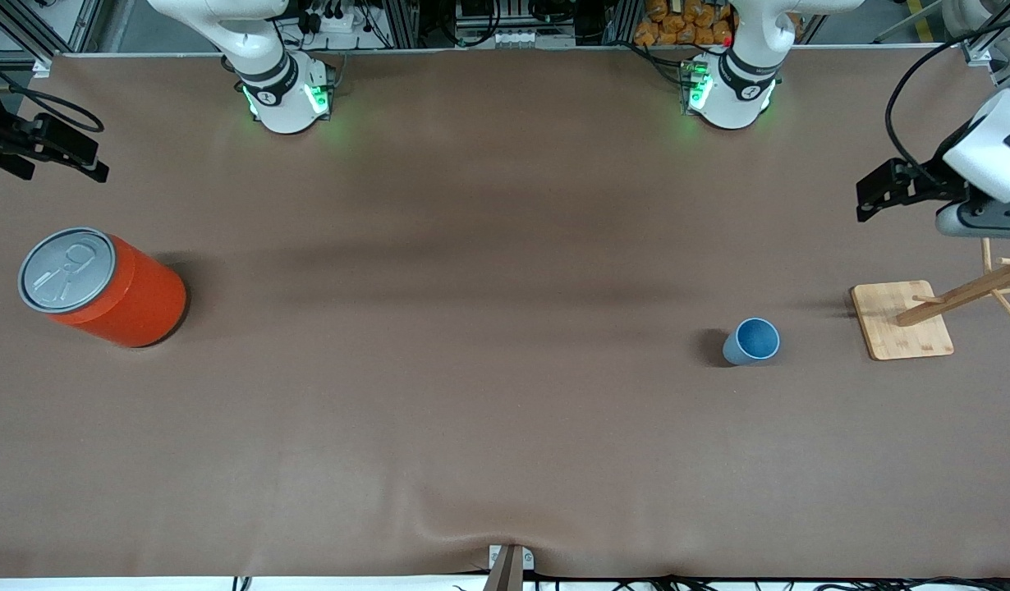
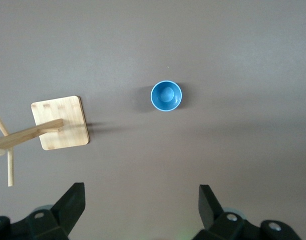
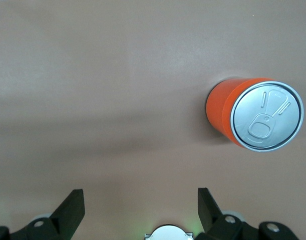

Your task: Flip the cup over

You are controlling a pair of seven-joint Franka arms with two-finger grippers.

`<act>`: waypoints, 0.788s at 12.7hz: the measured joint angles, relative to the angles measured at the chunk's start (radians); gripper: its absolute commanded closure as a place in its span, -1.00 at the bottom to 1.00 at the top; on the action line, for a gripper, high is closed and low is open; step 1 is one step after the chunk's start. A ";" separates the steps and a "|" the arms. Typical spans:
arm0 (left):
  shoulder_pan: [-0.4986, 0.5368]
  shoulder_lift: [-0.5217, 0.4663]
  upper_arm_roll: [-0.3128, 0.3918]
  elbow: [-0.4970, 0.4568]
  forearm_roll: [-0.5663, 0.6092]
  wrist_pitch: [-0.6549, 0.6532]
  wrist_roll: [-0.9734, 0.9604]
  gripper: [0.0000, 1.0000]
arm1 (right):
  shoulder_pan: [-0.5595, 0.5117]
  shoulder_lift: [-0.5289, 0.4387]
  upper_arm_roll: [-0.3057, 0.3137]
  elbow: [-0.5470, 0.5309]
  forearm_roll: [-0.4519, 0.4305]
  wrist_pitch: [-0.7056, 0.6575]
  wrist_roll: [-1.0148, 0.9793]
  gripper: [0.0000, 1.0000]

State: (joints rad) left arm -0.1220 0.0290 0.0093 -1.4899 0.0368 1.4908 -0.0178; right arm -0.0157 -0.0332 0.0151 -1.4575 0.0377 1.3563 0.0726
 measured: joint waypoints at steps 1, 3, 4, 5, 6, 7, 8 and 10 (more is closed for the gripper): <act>0.003 0.000 0.000 0.003 0.000 -0.016 0.000 -1.00 | 0.000 0.000 0.000 0.000 0.000 0.000 0.000 -1.00; 0.025 -0.001 -0.014 0.004 -0.001 -0.045 0.003 -1.00 | 0.000 0.000 0.000 0.000 0.000 0.000 -0.003 -1.00; 0.054 -0.004 -0.046 0.005 -0.002 -0.058 0.008 -1.00 | 0.000 0.000 0.000 0.000 0.000 0.000 -0.005 -1.00; 0.076 -0.012 -0.076 0.004 -0.002 -0.069 0.009 -1.00 | 0.000 0.001 0.000 0.000 0.000 -0.001 -0.007 -1.00; 0.082 -0.020 -0.090 0.002 -0.002 -0.077 0.009 -1.00 | 0.000 0.001 0.000 0.000 0.000 -0.001 -0.007 -1.00; 0.082 -0.027 -0.095 -0.001 -0.002 -0.080 0.009 -1.00 | 0.000 0.001 0.000 0.000 0.000 -0.001 -0.008 -1.00; 0.082 -0.031 -0.097 -0.002 -0.002 -0.081 0.009 -1.00 | 0.000 0.001 0.000 0.000 0.000 -0.001 -0.008 -1.00; 0.079 -0.030 -0.097 -0.005 -0.002 -0.081 0.035 -1.00 | 0.000 0.001 0.000 0.000 0.000 -0.001 -0.009 -1.00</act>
State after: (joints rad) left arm -0.0428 -0.0014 -0.0879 -1.4946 0.0349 1.4102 0.0176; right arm -0.0159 -0.0323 0.0148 -1.4575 0.0374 1.3556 0.0640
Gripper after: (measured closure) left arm 0.000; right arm 0.000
